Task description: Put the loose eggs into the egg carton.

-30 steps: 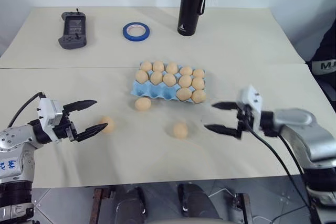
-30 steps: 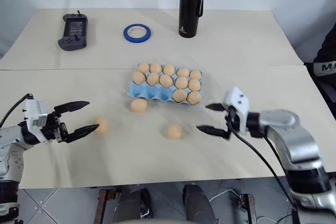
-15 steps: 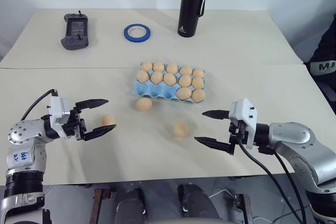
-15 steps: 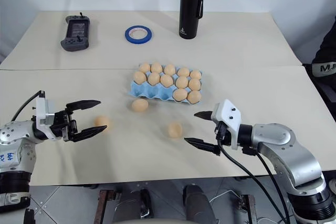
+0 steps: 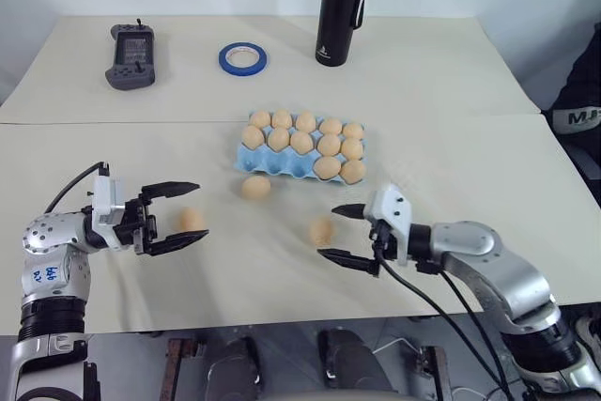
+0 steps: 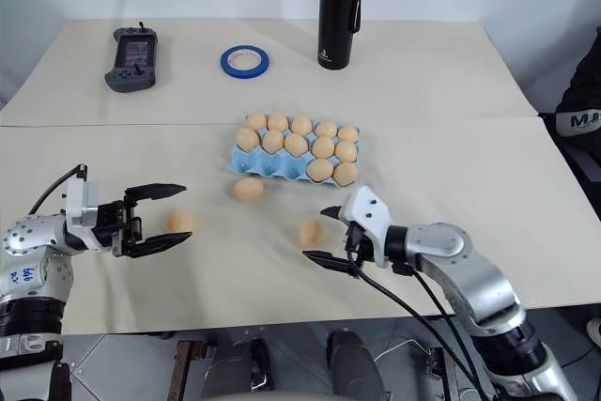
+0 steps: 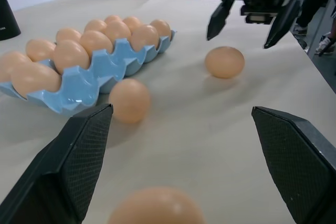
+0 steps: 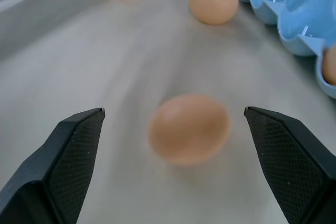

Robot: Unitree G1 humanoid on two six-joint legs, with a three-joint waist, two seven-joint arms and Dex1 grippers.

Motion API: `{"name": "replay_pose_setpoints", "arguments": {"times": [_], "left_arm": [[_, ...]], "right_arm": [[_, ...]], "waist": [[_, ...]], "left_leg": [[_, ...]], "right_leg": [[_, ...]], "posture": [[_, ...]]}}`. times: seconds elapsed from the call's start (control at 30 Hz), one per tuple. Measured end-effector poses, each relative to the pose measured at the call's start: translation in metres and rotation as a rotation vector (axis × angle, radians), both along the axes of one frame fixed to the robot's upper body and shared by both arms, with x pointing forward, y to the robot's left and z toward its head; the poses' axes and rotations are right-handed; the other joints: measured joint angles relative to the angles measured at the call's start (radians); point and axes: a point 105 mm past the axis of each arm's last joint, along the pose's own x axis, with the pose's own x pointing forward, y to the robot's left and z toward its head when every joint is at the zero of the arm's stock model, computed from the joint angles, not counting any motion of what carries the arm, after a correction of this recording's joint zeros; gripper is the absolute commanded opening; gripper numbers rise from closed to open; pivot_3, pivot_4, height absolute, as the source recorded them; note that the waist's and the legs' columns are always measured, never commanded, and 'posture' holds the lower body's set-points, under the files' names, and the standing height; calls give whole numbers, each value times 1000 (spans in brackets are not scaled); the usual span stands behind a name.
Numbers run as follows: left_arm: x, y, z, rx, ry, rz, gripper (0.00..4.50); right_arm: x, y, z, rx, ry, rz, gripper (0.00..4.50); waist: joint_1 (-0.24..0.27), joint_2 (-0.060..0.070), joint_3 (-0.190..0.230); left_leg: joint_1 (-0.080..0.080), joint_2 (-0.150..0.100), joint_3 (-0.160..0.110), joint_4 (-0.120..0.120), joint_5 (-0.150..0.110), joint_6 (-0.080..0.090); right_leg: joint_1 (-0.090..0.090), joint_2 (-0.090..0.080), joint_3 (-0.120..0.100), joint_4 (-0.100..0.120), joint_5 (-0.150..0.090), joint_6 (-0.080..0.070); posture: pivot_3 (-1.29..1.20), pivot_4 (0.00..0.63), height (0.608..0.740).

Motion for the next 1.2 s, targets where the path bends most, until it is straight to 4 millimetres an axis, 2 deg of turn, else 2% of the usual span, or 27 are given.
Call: {"name": "replay_pose_setpoints", "arguments": {"times": [0.2, 0.43, 0.53, 0.73, 1.0, 1.1, 1.2], "left_arm": [[-3, 1, -3, 22, -24, -2, 4500], [-5, 3, -7, 32, -27, 19, 4500], [-6, 5, -10, 32, -19, 28, 4500], [-5, 5, -10, 32, -19, 41, 4500], [-4, 6, -10, 34, -26, 55, 4500], [-3, 6, -10, 33, -29, 62, 4500], [-3, 6, -9, 32, -32, 67, 4500]], "right_arm": [[14, 22, -2, -4, 2, 29, 4462], [15, 26, -7, -46, 38, 70, 4462], [14, 25, -10, -59, 59, 75, 3882], [12, 24, -10, -70, 64, 82, 1919], [14, 24, 0, -54, 13, 96, 127], [14, 20, -7, -60, 35, 83, 24], [16, 21, -2, -37, 13, 76, 24]], "waist": [[2, 0, 0], [1, 0, 0], [1, 0, 0], [1, 0, 0], [2, -1, -1], [3, -2, -1], [0, -2, -1]], "left_leg": [[0, 0, 0, 0, 0, 0], [-5, 1, 0, 0, 0, 0], [-5, 1, 0, 0, 0, 0], [-5, 1, 0, 1, 0, 0], [-5, 0, 0, 2, 0, 0], [-7, 0, -1, 2, 0, 0], [-8, 1, -1, 2, 0, 0]], "right_leg": [[-1, 0, -1, 0, 0, 0], [-6, 0, -1, 2, 0, 1], [-6, 0, -1, 2, 0, 1], [-5, 0, -1, 2, 0, 1], [-5, 0, -1, 2, 0, 1], [-6, 0, -1, 2, 0, 1], [-7, 0, -1, 2, 0, 1]], "posture": [[0, 150, 740], [0, 150, 740], [0, 150, 740], [0, 150, 740], [0, 150, 740], [0, 150, 740], [0, 150, 740]]}}
